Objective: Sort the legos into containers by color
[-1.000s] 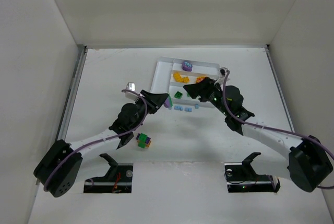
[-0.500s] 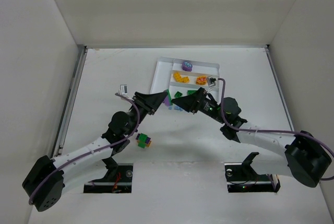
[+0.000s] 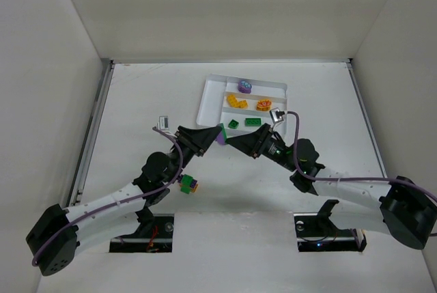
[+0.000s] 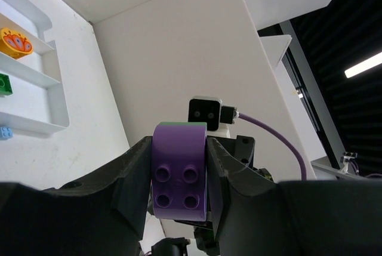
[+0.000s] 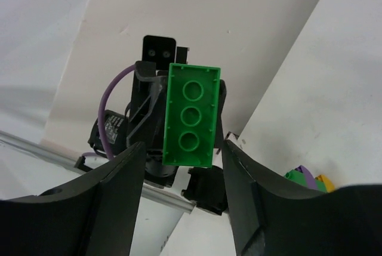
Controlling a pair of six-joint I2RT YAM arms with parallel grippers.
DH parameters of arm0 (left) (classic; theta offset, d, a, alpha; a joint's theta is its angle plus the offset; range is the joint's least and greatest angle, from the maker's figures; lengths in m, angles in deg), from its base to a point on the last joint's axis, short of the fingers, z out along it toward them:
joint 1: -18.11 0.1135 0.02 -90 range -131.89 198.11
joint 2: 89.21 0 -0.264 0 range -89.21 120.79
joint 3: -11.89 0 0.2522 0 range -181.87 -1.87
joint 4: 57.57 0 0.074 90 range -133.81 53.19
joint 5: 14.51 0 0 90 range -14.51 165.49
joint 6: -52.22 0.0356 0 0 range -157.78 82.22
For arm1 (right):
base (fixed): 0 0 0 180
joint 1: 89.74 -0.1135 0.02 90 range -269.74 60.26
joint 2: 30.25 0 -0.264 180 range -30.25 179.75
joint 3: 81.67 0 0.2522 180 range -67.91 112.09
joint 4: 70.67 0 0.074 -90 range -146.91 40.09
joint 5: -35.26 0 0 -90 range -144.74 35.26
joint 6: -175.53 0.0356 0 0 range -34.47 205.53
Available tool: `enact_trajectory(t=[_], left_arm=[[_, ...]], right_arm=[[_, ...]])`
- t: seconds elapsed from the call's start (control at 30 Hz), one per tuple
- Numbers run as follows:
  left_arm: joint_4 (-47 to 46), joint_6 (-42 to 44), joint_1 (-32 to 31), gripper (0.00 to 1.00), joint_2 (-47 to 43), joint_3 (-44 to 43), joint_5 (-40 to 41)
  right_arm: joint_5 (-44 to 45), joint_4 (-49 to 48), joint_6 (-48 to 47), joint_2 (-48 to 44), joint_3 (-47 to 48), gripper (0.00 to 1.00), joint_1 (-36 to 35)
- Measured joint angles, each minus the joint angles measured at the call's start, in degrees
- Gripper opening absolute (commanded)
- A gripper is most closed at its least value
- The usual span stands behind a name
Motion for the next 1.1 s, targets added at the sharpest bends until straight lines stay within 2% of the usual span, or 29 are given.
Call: enact_trajectory(t=[0.1, 0.53, 0.87, 1.1], left_arm=[[-0.3, -0.3, -0.1, 0.21, 0.0, 0.8, 0.0], [-2.3, -0.3, -0.9, 0.21, 0.6, 1.6, -0.3], [-2.4, -0.4, -0.1, 0.21, 1.8, 1.6, -4.0], [-3.0, -1.1, 2.1, 0.21, 0.7, 3.5, -6.6]], right_arm=[[1.4, 0.2, 0.1, -0.9, -0.3, 0.60, -1.1], [3.5, 0.2, 0.6, -0.8, -1.2, 0.48, -1.8], [5.7, -0.3, 1.3, 1.0, -1.2, 0.49, -2.2], [8.1, -1.2, 1.7, 2.4, -1.5, 0.40, -3.6]])
